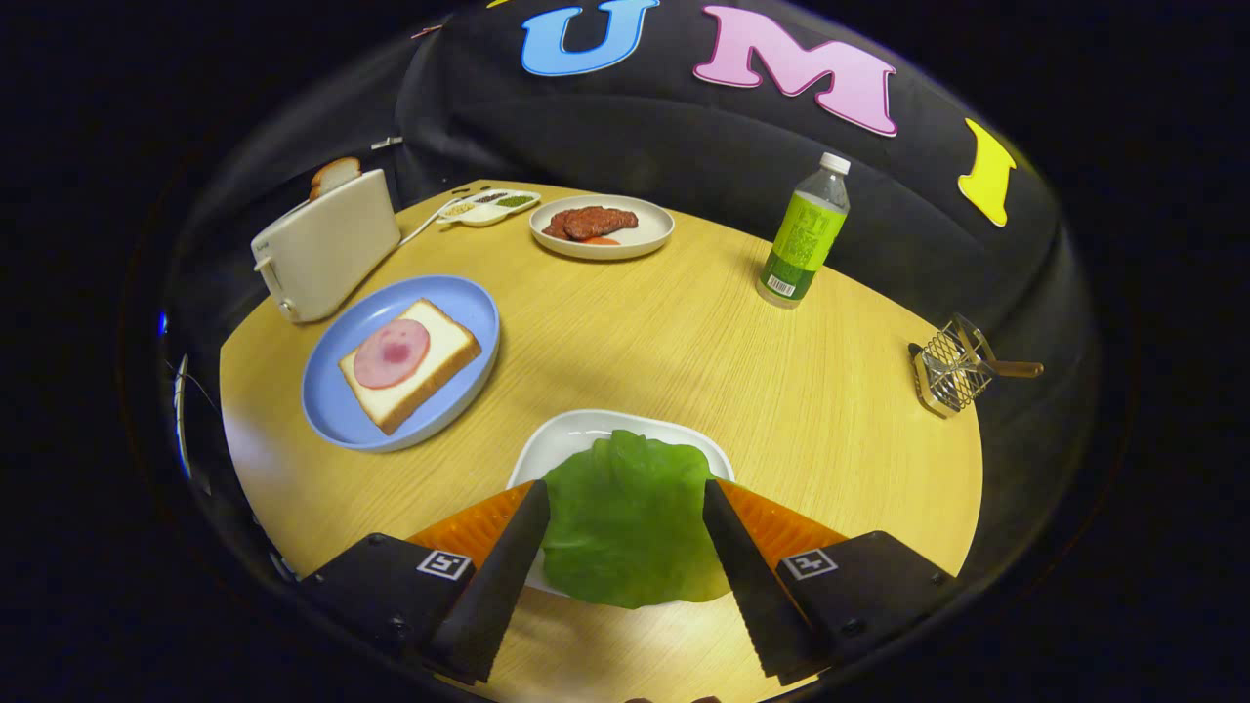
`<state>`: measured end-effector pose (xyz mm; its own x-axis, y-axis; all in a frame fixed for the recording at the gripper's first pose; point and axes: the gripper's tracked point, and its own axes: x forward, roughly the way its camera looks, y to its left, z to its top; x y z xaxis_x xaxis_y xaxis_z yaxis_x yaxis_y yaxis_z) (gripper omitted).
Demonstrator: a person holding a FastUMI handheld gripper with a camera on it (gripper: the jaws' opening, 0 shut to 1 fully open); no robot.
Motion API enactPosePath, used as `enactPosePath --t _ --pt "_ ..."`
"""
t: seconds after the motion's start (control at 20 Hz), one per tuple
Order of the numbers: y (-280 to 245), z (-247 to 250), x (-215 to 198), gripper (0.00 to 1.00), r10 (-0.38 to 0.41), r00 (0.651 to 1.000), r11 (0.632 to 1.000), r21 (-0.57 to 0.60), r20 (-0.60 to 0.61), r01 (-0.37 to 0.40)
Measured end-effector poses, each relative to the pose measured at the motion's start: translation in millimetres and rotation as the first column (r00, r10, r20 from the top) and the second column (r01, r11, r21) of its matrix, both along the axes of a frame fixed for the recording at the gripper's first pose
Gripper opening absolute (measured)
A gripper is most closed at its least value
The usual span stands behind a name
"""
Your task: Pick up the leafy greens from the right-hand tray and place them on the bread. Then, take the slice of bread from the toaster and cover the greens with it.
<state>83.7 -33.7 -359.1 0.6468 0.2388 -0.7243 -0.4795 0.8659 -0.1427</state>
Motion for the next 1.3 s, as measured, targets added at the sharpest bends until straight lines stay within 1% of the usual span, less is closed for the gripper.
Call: enactPosePath --t 0.2,0.3,0.35,0.45,0.6,0.65,0.7,0.8,0.85,0.9,0.95,1.0,1.05,1.1,1.15,1.2,1.25,1.3 --pt "-3 -24 -4 0.99 0.003 0.997 1.0 0.005 -0.078 -0.002" --pt "1 -26 -4 1.0 0.002 0.994 0.999 0.04 -0.106 0.003" --pt "0 -27 -6 0.97 -0.001 0.992 0.999 0.051 -0.124 0.008" --pt "-1 -27 -3 0.96 -0.015 0.991 0.998 0.058 -0.136 0.023" --pt "0 -25 -5 0.93 0.007 0.991 0.999 0.05 -0.135 0.0" --pt "1 -27 -5 0.86 0.015 0.99 0.999 0.051 -0.138 -0.008" --pt "1 -26 -5 0.86 0.02 0.99 0.999 0.047 -0.141 -0.014" --pt "0 -27 -4 0.56 0.004 0.992 0.999 0.051 -0.127 0.003" --pt "1 -26 -5 0.4 0.01 0.993 0.999 0.045 -0.118 -0.004" --pt "1 -27 -5 0.41 0.019 0.993 0.999 0.037 -0.114 -0.015" --pt "2 -26 -6 0.4 0.01 0.995 0.999 0.036 -0.104 -0.006" --pt "1 -25 -5 0.28 -0.008 0.995 0.999 0.041 -0.095 0.012" --pt "2 -26 -5 0.15 -0.008 0.996 0.999 0.033 -0.086 0.011" --pt "4 -25 -6 0.15 0.002 0.997 1.0 0.027 -0.079 0.0" --pt "7 -26 -7 0.08 0.018 0.997 0.999 0.029 -0.08 -0.016" --pt "11 -27 -9 0.08 0.035 0.995 0.999 0.044 -0.097 -0.031" --pt "14 -27 -12 0.06 0.04 0.993 0.998 0.061 -0.111 -0.033" --pt "15 -26 -14 0.06 0.039 0.991 0.997 0.072 -0.126 -0.03"
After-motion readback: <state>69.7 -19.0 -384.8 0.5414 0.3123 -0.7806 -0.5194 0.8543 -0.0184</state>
